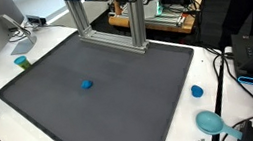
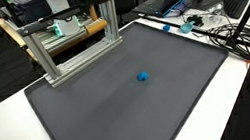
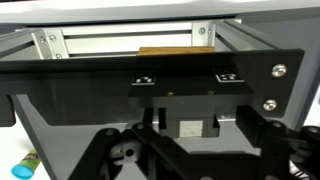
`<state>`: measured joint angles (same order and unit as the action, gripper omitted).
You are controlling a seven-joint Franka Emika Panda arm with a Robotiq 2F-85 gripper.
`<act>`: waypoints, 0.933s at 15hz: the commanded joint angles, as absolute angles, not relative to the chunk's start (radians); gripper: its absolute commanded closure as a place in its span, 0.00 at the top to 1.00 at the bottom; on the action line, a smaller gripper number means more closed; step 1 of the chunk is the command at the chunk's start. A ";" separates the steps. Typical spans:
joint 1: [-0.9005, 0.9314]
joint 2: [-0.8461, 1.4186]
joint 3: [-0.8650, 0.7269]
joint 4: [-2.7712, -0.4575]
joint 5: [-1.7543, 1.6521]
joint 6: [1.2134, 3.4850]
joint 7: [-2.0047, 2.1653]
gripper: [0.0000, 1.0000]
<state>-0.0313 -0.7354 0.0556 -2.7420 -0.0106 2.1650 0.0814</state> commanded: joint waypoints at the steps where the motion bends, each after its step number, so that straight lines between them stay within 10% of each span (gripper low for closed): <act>1: -0.021 -0.745 0.049 -2.742 -0.022 2.188 0.069 0.71; 4: -0.032 -0.746 0.045 -2.750 -0.033 2.209 0.071 0.59; 11: -0.026 -0.736 0.030 -2.741 -0.043 2.190 0.025 0.84; 14: -0.022 -0.739 0.019 -2.741 -0.042 2.187 -0.007 0.77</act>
<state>-0.0337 -0.7352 0.0423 -2.7433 -0.0266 2.1955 0.0280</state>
